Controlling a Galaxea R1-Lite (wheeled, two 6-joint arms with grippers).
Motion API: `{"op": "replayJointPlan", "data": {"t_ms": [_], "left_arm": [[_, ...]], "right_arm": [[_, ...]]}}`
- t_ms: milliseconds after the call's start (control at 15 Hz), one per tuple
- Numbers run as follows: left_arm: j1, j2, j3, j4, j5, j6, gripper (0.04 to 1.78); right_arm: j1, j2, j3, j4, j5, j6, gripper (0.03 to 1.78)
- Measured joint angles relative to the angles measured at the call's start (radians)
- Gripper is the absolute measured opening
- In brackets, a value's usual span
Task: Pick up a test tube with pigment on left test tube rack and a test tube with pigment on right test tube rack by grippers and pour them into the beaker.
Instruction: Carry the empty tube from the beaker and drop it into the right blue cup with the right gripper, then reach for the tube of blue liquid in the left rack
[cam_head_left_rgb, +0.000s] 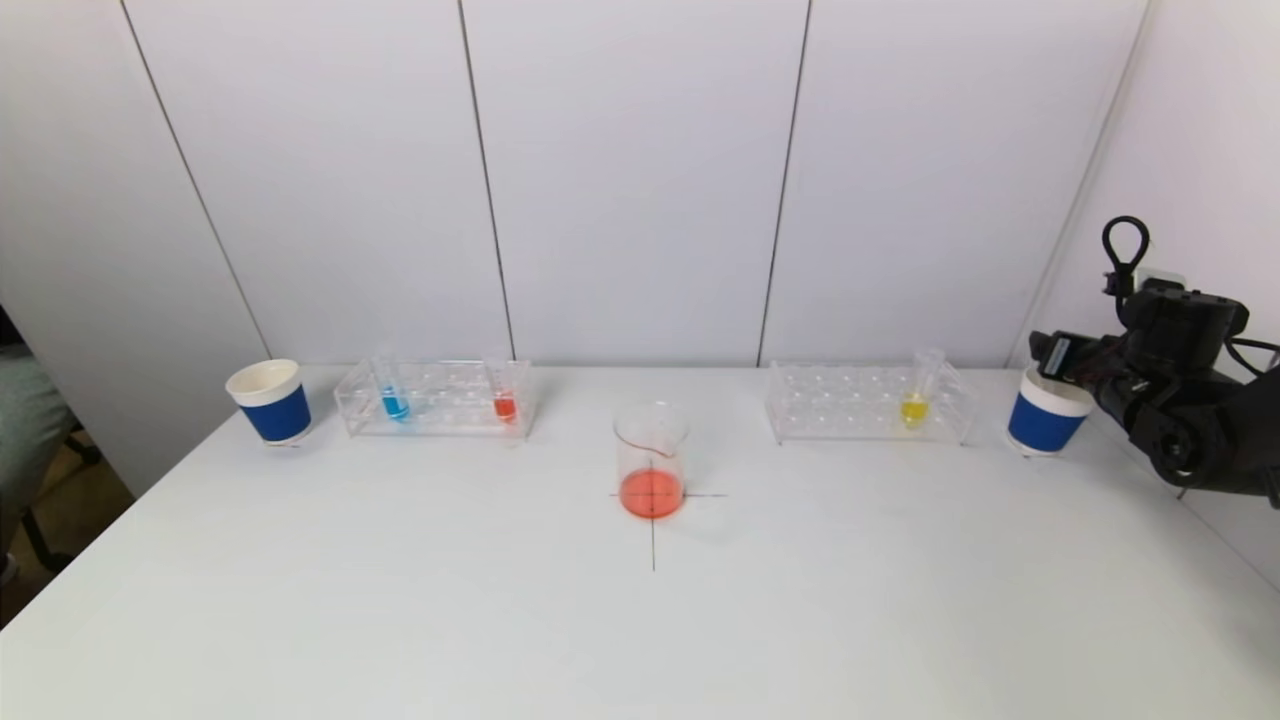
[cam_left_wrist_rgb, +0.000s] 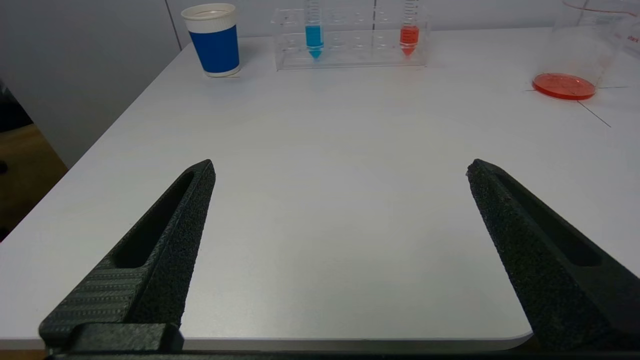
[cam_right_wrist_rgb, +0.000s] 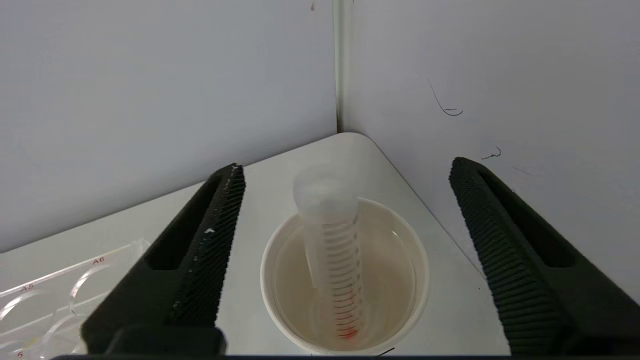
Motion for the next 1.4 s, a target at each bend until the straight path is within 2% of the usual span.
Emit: {"op": "replayJointPlan", "data": {"t_ms": [200,600,800,1133,1400], "left_arm": [[0.0,0.0,0.0,0.0,0.0,0.0,1.76],[0.0,0.0,0.0,0.0,0.0,0.0,1.76],[0.0,0.0,0.0,0.0,0.0,0.0,1.76],[0.0,0.0,0.0,0.0,0.0,0.0,1.76],[0.0,0.0,0.0,0.0,-0.001,0.0,1.76]], "right_arm": [[0.0,-0.006,0.001,0.0,0.0,-0.001,1.75],[0.009,-0.057,0.021,0.0,0.004,0.005,1.77],[0.055,-0.137,0.074,0.0,0.021,0.027,1.77],[0.162,-0.321,0.252,-0.004,0.057,0.037,1.77],[0.236,-0.478,0.448,-0.13,0.064,0.048,1.77]]}}
